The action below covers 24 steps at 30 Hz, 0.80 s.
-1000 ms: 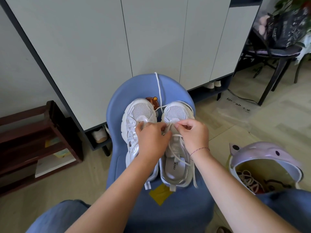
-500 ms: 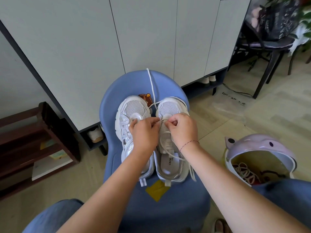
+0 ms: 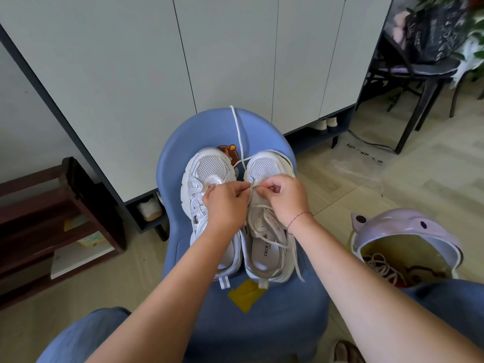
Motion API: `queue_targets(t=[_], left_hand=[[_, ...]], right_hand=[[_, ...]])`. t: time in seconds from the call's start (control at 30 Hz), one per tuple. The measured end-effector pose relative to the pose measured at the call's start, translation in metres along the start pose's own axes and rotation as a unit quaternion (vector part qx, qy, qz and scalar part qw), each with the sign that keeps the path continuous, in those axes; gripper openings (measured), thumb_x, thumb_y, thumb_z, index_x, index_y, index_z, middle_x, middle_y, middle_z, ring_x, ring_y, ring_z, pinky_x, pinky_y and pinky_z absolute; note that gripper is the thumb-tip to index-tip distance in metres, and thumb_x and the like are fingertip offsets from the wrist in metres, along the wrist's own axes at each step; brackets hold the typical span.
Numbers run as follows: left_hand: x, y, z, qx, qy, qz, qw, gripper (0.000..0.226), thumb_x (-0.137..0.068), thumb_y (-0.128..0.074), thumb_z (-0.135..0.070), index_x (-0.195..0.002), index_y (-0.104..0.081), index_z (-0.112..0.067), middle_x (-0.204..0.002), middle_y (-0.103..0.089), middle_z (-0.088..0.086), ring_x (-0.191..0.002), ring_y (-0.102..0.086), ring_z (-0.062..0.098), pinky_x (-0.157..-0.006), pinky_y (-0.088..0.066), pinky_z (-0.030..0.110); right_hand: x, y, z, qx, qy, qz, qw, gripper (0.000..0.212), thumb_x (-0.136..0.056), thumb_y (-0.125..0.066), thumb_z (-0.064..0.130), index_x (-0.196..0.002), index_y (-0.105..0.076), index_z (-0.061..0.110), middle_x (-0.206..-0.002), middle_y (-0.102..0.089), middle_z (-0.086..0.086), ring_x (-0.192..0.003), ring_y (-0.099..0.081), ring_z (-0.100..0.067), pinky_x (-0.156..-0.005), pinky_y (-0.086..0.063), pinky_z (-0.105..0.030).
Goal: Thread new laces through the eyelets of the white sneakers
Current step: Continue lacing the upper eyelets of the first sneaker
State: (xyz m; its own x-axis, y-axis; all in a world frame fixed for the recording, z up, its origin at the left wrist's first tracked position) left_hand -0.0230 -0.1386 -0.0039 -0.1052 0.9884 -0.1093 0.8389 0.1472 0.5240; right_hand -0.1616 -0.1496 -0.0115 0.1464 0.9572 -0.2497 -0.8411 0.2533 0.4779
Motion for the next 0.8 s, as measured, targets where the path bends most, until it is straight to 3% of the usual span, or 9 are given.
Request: queue_targets(t=[0.27,0.47,0.7,0.8], left_hand=[[-0.004,-0.002,0.004,0.009,0.021,0.012,1.0,0.02,-0.092,-0.06,-0.019,-0.109,-0.071,-0.021,-0.082,-0.074,0.004,-0.092,-0.066,0.023,-0.102,-0.042,0.048],[-0.004,-0.002,0.008,0.009,0.024,0.008,1.0,0.021,-0.091,-0.061,-0.021,-0.109,-0.07,-0.02,-0.095,-0.074,0.001,-0.101,-0.064,0.026,-0.102,-0.041,0.048],[-0.002,-0.002,0.007,0.005,0.028,0.002,1.0,0.021,-0.091,-0.061,-0.02,-0.109,-0.071,-0.018,-0.099,-0.074,0.002,-0.101,-0.064,0.026,-0.102,-0.041,0.048],[-0.001,-0.001,0.005,0.005,0.027,0.002,1.0,0.02,-0.091,-0.061,-0.02,-0.109,-0.071,-0.017,-0.099,-0.074,0.002,-0.102,-0.064,0.025,-0.103,-0.041,0.047]], right_hand=[[0.001,0.005,0.001,-0.046,-0.008,0.032,0.998,0.005,-0.08,-0.073,0.014,-0.076,-0.072,0.016,-0.069,-0.058,0.01,-0.061,-0.05,-0.006,-0.056,-0.04,-0.009],[0.001,-0.005,0.0,0.014,-0.012,-0.034,0.999,0.007,-0.081,-0.072,0.017,-0.075,-0.071,0.015,-0.077,-0.061,0.007,-0.07,-0.056,-0.011,-0.066,-0.046,-0.024],[0.009,-0.008,0.008,0.063,-0.021,-0.093,0.993,0.008,-0.085,-0.067,0.017,-0.079,-0.07,0.013,-0.078,-0.057,0.009,-0.071,-0.052,-0.01,-0.054,-0.032,-0.013],[0.012,-0.009,0.008,0.084,-0.028,-0.107,0.99,0.008,-0.087,-0.065,0.018,-0.084,-0.07,0.012,-0.081,-0.058,0.005,-0.074,-0.051,-0.012,-0.059,-0.033,-0.021]])
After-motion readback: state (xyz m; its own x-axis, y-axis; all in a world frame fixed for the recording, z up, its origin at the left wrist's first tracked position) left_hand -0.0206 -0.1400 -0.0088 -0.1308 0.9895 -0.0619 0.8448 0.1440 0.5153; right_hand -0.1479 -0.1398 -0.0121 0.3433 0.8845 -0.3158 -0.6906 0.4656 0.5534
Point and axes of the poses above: each hand's wrist, its own x-axis away from the middle knuckle, its own y-axis out of the back of the hand, z = x × y, the point moved 5 cm from there along -x, towards the middle knuckle
